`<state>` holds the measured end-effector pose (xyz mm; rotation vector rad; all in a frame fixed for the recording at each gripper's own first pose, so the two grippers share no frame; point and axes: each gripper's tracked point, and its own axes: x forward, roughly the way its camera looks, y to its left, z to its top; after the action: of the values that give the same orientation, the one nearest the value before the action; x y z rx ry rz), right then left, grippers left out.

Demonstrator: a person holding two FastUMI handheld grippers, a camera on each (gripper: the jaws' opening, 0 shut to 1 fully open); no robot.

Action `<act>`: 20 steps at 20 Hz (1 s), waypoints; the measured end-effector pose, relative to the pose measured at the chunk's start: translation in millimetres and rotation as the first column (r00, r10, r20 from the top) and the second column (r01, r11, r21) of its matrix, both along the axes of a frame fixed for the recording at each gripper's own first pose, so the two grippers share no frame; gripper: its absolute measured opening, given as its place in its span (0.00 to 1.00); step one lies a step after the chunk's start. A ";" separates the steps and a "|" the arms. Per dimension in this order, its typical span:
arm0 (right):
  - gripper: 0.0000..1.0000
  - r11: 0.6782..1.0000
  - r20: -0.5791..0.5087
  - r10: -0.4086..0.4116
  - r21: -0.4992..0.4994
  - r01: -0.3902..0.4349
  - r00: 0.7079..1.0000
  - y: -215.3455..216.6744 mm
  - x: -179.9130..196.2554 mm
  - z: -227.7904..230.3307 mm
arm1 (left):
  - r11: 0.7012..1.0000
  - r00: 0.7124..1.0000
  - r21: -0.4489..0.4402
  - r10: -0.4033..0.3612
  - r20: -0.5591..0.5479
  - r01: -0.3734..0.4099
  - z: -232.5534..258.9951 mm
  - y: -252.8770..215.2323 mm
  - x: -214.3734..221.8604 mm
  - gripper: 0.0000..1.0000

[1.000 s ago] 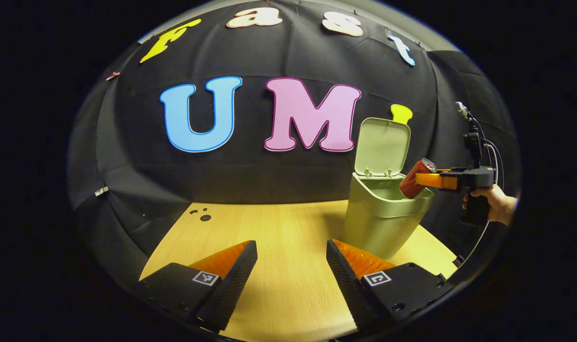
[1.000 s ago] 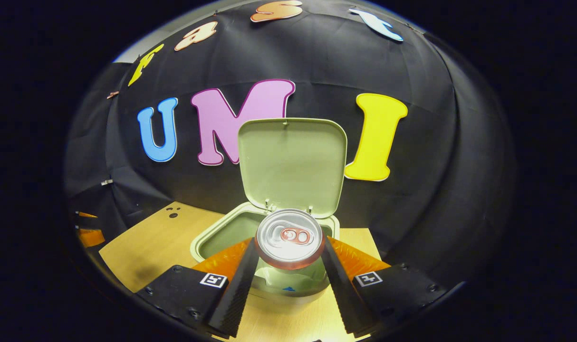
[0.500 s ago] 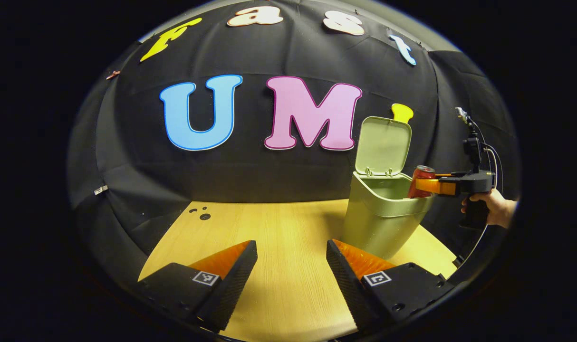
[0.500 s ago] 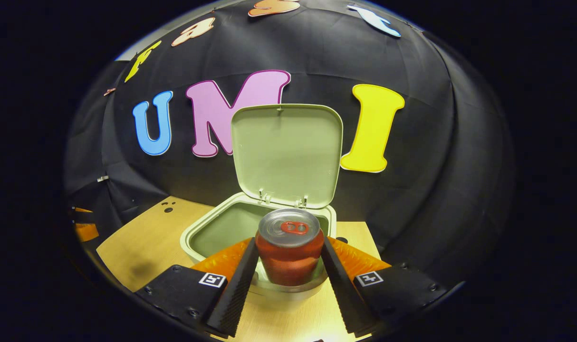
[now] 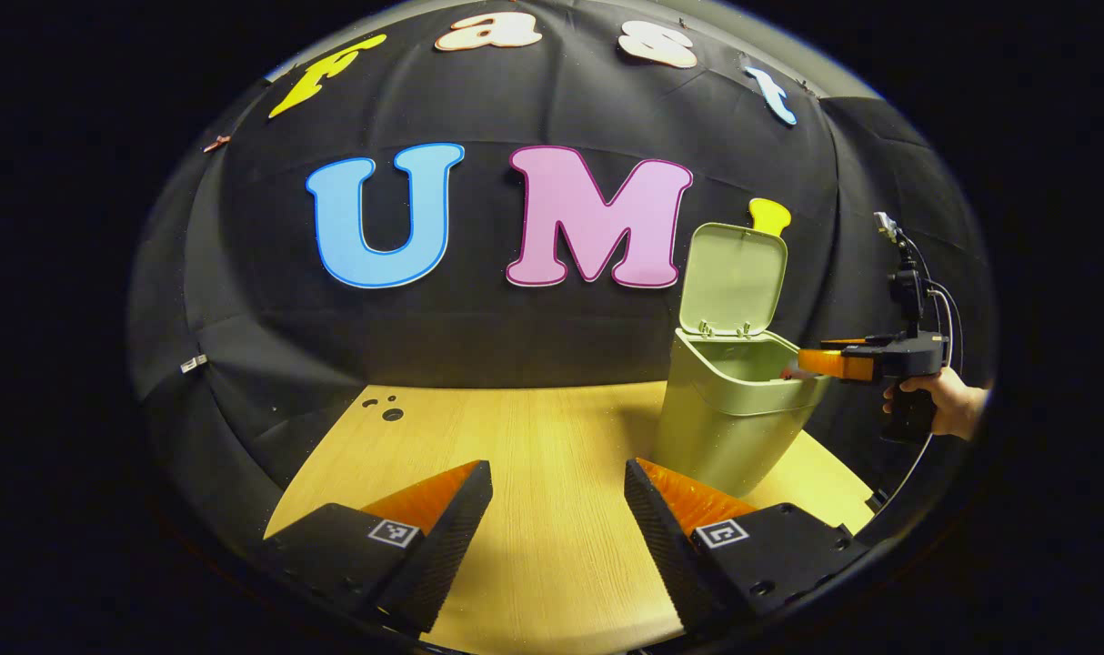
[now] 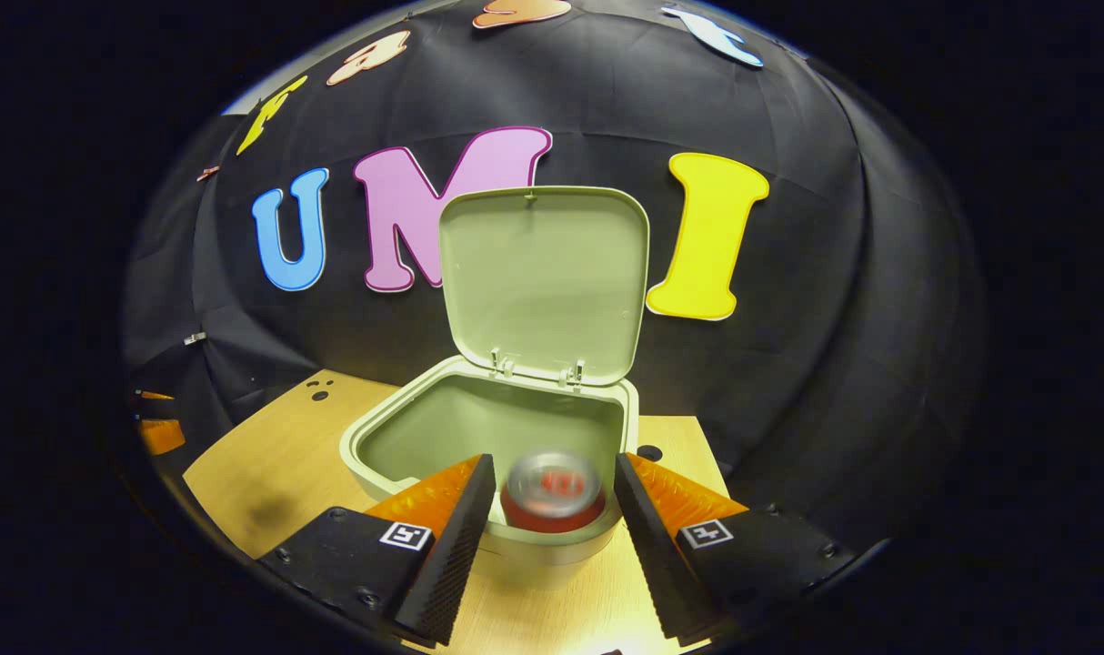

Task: Press the lid of the desktop garbage bin to open it, pick up the crumpled paper on the desktop and throw it into the bin, then pick up the pop can on the desktop and drop it into the bin, and finally close the garbage bin lid.

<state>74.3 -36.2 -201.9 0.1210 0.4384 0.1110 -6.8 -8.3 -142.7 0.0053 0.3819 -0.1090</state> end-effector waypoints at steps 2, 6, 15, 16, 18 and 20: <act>0.83 1.000 0.008 -0.005 0.005 0.005 1.000 -1.2 -0.1 3.0 | 1.000 1.000 0.001 0.000 -0.001 0.000 -0.1 -0.3 -0.7 0.95; 0.83 1.000 0.079 -0.008 0.009 0.007 0.997 -3.0 9.4 31.8 | 1.000 1.000 0.004 0.000 0.001 0.000 1.4 -0.3 -1.9 0.95; 0.82 1.000 0.306 -0.004 -0.019 0.010 0.952 -14.1 76.9 140.3 | 1.000 1.000 0.001 0.002 0.004 -0.002 2.2 -6.8 -1.7 0.95; 0.82 1.000 0.327 -0.007 -0.019 0.014 0.945 -15.5 85.7 148.2 | 1.000 1.000 0.002 0.003 0.004 -0.003 2.2 -7.4 -1.3 0.95; 0.82 1.000 0.367 -0.013 -0.020 0.022 0.930 -17.8 101.8 164.6 | 1.000 1.000 -0.003 0.010 0.000 -0.010 1.1 -8.2 -1.8 0.95; 0.82 0.999 0.398 -0.020 -0.025 0.033 0.917 -19.7 116.3 175.8 | 1.000 1.000 -0.016 0.011 -0.004 -0.011 0.9 -11.3 -4.4 0.94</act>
<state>190.6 -55.9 -26.2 0.0702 0.0300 0.0985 -11.2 -19.5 -141.8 -0.0127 0.3846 -0.1009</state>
